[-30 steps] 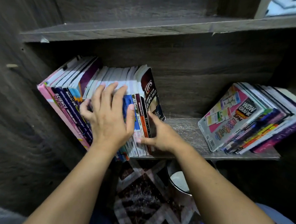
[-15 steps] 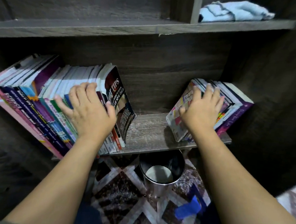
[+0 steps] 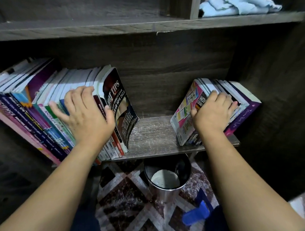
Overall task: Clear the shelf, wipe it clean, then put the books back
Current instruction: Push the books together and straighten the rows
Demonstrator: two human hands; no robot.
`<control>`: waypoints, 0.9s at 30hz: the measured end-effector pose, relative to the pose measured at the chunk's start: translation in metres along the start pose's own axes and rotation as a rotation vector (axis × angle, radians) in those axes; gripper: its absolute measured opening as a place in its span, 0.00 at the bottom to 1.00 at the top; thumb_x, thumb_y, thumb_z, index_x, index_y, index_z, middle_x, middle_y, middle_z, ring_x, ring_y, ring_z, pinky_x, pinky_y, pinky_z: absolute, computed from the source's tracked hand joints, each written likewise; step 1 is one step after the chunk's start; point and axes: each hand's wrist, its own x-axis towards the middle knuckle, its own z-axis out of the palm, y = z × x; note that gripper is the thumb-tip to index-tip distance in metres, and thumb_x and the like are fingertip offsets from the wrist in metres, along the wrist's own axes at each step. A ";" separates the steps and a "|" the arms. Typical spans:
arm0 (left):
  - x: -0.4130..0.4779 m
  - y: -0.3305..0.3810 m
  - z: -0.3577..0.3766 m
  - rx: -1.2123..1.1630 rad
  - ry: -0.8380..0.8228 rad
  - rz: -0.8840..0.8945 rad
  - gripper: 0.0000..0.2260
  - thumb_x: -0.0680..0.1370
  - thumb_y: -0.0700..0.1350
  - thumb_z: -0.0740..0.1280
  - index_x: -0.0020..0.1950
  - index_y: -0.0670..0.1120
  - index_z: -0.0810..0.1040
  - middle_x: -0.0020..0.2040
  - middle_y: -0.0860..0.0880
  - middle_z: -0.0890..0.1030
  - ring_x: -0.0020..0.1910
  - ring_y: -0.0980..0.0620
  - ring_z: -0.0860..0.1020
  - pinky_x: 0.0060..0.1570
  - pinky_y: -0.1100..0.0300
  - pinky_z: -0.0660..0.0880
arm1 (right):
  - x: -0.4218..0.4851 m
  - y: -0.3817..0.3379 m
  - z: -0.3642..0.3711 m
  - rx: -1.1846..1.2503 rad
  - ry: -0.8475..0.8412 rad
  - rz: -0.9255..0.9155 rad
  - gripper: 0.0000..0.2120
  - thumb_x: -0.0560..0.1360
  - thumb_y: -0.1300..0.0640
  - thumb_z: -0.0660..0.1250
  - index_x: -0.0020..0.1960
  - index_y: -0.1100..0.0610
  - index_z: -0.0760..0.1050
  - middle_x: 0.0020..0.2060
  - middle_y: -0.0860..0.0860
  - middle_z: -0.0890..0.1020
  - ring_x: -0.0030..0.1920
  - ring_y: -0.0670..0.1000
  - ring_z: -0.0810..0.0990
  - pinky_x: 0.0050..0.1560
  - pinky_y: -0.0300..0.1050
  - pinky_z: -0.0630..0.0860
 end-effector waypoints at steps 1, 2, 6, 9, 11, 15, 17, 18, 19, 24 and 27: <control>0.000 0.000 0.000 -0.002 0.002 0.001 0.23 0.74 0.51 0.64 0.66 0.42 0.68 0.66 0.43 0.70 0.69 0.41 0.64 0.71 0.34 0.42 | -0.002 -0.002 0.001 0.016 0.020 -0.013 0.38 0.71 0.45 0.70 0.73 0.62 0.59 0.71 0.62 0.65 0.74 0.62 0.58 0.75 0.59 0.48; 0.000 0.000 0.000 -0.004 0.004 -0.001 0.23 0.74 0.51 0.64 0.66 0.43 0.68 0.66 0.43 0.70 0.69 0.41 0.64 0.71 0.35 0.42 | -0.005 -0.005 0.001 0.028 0.045 -0.027 0.37 0.71 0.46 0.71 0.71 0.63 0.61 0.69 0.63 0.66 0.73 0.62 0.60 0.75 0.58 0.50; 0.000 0.000 0.000 -0.010 0.003 -0.003 0.23 0.73 0.51 0.64 0.66 0.43 0.68 0.65 0.44 0.70 0.69 0.42 0.64 0.71 0.35 0.41 | -0.006 -0.005 -0.004 0.132 0.133 -0.074 0.28 0.69 0.49 0.73 0.62 0.61 0.69 0.62 0.61 0.71 0.64 0.63 0.67 0.68 0.58 0.59; 0.000 -0.002 0.000 -0.023 0.006 0.004 0.23 0.74 0.51 0.64 0.66 0.44 0.68 0.65 0.45 0.71 0.68 0.42 0.65 0.71 0.35 0.42 | -0.007 -0.006 -0.005 0.380 0.128 -0.092 0.25 0.68 0.49 0.74 0.61 0.57 0.73 0.62 0.58 0.69 0.63 0.60 0.65 0.64 0.57 0.61; 0.001 -0.003 0.000 -0.027 0.008 0.011 0.23 0.74 0.51 0.64 0.66 0.44 0.68 0.64 0.45 0.71 0.68 0.43 0.65 0.71 0.35 0.43 | -0.012 -0.009 0.000 0.497 0.128 -0.068 0.29 0.68 0.50 0.75 0.65 0.55 0.71 0.67 0.58 0.63 0.66 0.60 0.61 0.67 0.58 0.61; 0.001 -0.006 0.000 -0.010 -0.006 0.023 0.23 0.74 0.53 0.64 0.67 0.46 0.68 0.65 0.46 0.71 0.68 0.44 0.65 0.71 0.35 0.45 | -0.017 -0.019 0.007 0.602 0.076 0.030 0.40 0.67 0.50 0.77 0.73 0.48 0.60 0.77 0.57 0.41 0.74 0.61 0.48 0.72 0.54 0.60; 0.002 -0.007 0.001 -0.015 -0.014 0.031 0.23 0.74 0.53 0.64 0.67 0.46 0.68 0.65 0.47 0.71 0.68 0.44 0.65 0.71 0.36 0.45 | -0.017 -0.023 0.007 0.718 0.079 0.089 0.39 0.67 0.52 0.78 0.73 0.48 0.61 0.77 0.57 0.41 0.74 0.58 0.52 0.68 0.42 0.60; 0.002 -0.008 0.001 -0.016 -0.017 0.033 0.24 0.74 0.53 0.64 0.67 0.46 0.68 0.65 0.47 0.71 0.68 0.44 0.65 0.71 0.36 0.46 | -0.018 -0.025 0.007 0.761 0.079 0.111 0.38 0.67 0.52 0.77 0.72 0.49 0.62 0.77 0.57 0.44 0.74 0.58 0.54 0.66 0.40 0.60; 0.002 -0.009 0.000 -0.017 -0.017 0.037 0.24 0.74 0.54 0.64 0.67 0.47 0.68 0.65 0.47 0.71 0.68 0.44 0.65 0.71 0.36 0.47 | -0.018 -0.027 0.008 0.793 0.072 0.115 0.37 0.68 0.52 0.77 0.71 0.50 0.63 0.77 0.58 0.50 0.73 0.58 0.58 0.65 0.41 0.63; 0.003 -0.017 -0.007 -0.078 0.049 0.094 0.19 0.77 0.54 0.60 0.65 0.48 0.73 0.62 0.50 0.75 0.64 0.48 0.68 0.67 0.43 0.53 | -0.019 -0.035 0.010 0.790 0.064 0.070 0.26 0.68 0.50 0.75 0.63 0.51 0.71 0.57 0.55 0.76 0.56 0.57 0.76 0.56 0.49 0.71; 0.009 -0.028 -0.012 -0.129 0.088 0.153 0.16 0.79 0.52 0.58 0.64 0.51 0.77 0.60 0.53 0.78 0.59 0.52 0.71 0.62 0.50 0.56 | -0.026 -0.047 0.009 0.843 0.120 0.073 0.23 0.67 0.50 0.75 0.60 0.52 0.74 0.55 0.53 0.78 0.54 0.56 0.77 0.52 0.46 0.69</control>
